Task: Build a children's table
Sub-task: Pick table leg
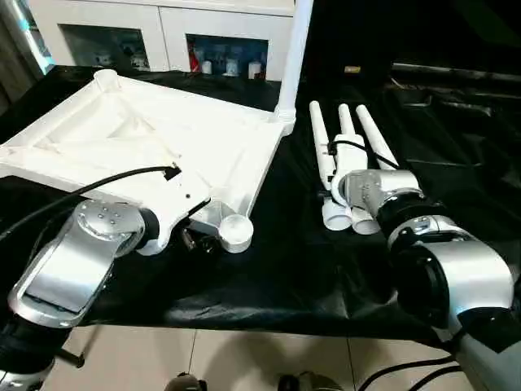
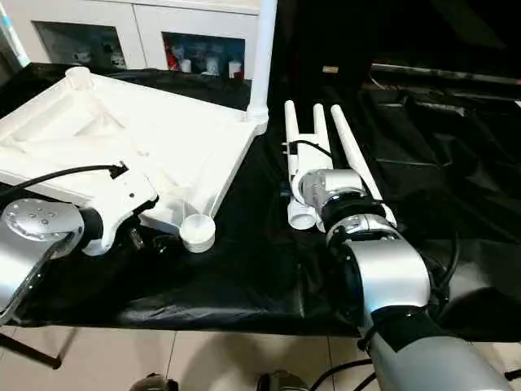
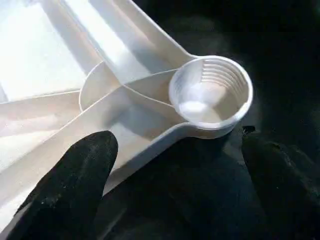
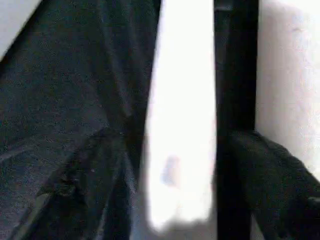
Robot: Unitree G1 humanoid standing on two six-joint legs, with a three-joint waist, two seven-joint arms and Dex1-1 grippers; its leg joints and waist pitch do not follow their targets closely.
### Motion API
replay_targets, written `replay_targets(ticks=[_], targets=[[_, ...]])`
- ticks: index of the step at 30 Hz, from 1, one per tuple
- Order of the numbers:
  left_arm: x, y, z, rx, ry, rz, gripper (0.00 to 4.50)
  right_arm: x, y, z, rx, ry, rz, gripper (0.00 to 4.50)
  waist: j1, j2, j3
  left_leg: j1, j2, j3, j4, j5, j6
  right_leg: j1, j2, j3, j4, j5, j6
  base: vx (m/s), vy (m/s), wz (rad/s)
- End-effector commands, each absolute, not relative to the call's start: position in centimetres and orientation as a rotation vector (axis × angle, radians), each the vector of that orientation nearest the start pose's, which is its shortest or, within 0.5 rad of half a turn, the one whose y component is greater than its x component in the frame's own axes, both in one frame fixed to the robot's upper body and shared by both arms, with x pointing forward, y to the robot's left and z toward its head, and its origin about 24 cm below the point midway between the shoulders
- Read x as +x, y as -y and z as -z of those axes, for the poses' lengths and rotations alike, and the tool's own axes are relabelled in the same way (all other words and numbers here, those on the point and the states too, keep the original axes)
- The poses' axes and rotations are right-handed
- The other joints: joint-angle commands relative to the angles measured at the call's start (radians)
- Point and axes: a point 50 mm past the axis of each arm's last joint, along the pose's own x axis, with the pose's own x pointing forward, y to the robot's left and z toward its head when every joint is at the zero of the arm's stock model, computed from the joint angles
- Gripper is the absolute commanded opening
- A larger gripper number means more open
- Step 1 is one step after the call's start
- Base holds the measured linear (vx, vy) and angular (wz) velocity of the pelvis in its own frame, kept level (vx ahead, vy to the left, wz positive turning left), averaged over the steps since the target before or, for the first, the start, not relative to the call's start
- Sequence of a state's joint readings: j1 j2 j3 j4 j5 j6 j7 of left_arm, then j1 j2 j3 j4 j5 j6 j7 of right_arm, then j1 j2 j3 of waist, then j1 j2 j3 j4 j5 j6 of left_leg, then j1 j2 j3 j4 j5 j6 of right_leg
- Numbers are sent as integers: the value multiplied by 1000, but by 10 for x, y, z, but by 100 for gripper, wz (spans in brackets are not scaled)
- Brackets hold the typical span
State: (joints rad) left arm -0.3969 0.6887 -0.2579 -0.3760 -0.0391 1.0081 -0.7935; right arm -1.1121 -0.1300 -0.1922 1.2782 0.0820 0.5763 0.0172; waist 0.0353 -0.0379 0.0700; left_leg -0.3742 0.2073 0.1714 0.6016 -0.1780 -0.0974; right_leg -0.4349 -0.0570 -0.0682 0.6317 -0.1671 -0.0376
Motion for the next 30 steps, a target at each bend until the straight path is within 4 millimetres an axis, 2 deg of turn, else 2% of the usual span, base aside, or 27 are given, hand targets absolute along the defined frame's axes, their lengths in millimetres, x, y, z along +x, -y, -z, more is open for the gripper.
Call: replay_targets(ticks=[1, 9, 12, 18, 25, 27, 30], targets=[[269, -169, -134, 582, -547, 769, 450, 392, 134, -74, 59, -764, -47, 337, 3, 2, -76, 2, 5, 4, -56, -154, -27, 72, -60, 45, -61, -206, -146, 0, 0, 0], [273, -169, -141, 592, -515, 759, 450, 390, 136, -70, 67, -769, -39, 261, 4, 5, -79, 2, 5, 5, -54, -149, -28, 71, -59, 44, -60, -190, -152, 0, 0, 0], [273, -168, -143, 585, -505, 763, 450, 390, 136, -70, 77, -764, -32, 243, 5, 2, -80, 1, 4, 5, -53, -153, -31, 71, -59, 45, -60, -199, -149, 0, 0, 0], [273, -166, -144, 590, -497, 771, 450, 390, 136, -67, 102, -747, -25, 198, 5, 2, -80, 0, 4, 5, -52, -153, -32, 71, -59, 44, -59, -205, -144, 0, 0, 0], [277, -162, -149, 587, -458, 770, 450, 391, 140, -67, 150, -725, 10, 187, 6, 3, -79, 2, 3, 4, -51, -182, -38, 68, -59, 43, -63, -247, -134, 0, 0, 0], [282, -159, -152, 563, -421, 754, 450, 393, 141, -70, 166, -698, 19, 186, 7, -1, -78, 1, 3, 4, -49, -187, -38, 67, -59, 43, -65, -262, -128, 0, 0, 0], [293, -150, -159, 482, -326, 729, 450, 397, 144, -78, 249, -635, 36, 186, 11, 0, -78, 2, 1, 6, -47, -199, -36, 65, -59, 43, -70, -277, -122, 0, 0, 0]])
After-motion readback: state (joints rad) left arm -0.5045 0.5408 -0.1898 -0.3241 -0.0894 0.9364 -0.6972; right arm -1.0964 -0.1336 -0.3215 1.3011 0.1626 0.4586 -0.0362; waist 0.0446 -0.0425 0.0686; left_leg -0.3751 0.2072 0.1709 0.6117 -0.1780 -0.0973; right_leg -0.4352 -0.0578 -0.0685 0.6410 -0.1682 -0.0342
